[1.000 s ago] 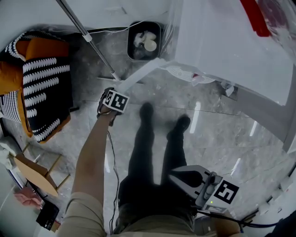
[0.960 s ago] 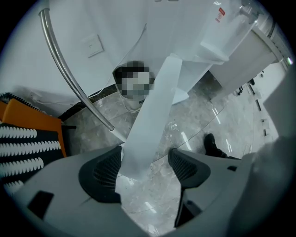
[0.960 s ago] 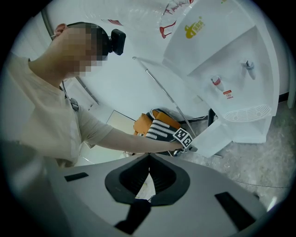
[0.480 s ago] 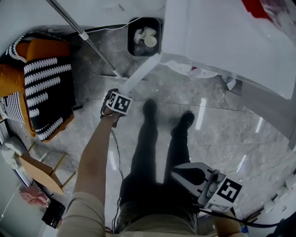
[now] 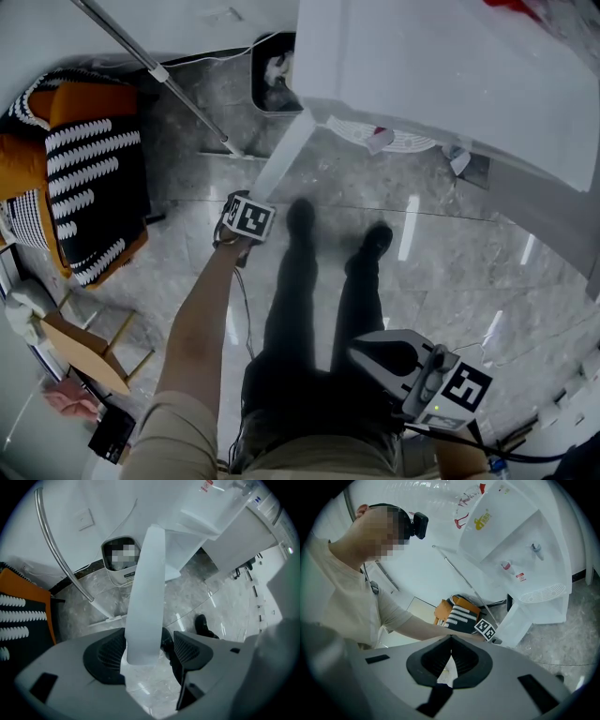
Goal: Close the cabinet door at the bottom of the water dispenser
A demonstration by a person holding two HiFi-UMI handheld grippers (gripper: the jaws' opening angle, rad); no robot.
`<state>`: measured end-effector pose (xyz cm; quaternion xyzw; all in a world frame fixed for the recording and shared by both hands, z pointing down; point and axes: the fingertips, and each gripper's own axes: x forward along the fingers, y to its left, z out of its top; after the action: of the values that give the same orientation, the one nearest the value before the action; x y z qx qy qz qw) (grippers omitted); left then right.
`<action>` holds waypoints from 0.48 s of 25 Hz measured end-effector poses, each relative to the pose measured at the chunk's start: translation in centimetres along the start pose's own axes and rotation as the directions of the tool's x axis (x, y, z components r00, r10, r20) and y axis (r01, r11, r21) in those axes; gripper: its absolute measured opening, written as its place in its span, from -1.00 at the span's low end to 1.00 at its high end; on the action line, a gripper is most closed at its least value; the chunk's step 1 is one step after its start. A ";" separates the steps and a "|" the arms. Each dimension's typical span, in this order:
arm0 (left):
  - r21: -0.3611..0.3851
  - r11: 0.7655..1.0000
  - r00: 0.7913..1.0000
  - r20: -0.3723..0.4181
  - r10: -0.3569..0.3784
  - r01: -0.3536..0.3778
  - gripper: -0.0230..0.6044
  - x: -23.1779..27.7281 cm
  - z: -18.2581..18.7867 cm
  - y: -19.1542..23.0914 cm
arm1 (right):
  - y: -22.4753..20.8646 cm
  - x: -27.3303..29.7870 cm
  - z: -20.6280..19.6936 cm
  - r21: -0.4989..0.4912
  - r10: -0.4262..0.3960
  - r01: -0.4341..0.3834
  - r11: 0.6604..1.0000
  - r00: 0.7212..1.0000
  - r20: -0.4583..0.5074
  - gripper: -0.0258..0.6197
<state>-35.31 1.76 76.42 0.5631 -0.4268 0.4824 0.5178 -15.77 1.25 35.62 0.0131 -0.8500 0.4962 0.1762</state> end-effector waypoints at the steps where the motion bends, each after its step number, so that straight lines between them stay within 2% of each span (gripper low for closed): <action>1: 0.006 1.000 1.000 -0.005 -0.006 0.006 0.07 0.1 -0.2 -0.5 | 0.0 -0.1 0.0 0.004 -0.002 0.002 1.000 1.000 0.001 -0.87; 7: 0.049 0.997 0.998 -0.029 -0.050 0.051 0.07 0.9 -0.7 -3.0 | -0.6 -0.8 0.1 0.004 -0.010 0.010 1.000 1.000 0.006 -0.87; 12: 0.038 0.994 0.995 -0.014 -0.097 0.098 0.07 1.2 0.0 -5.0 | -1.0 -1.5 -0.1 0.011 -0.024 0.024 1.000 1.000 0.009 -0.87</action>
<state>-30.19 2.24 76.75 0.5904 -0.3861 0.4681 0.5322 -14.16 0.64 36.08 0.0265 -0.8480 0.4986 0.1779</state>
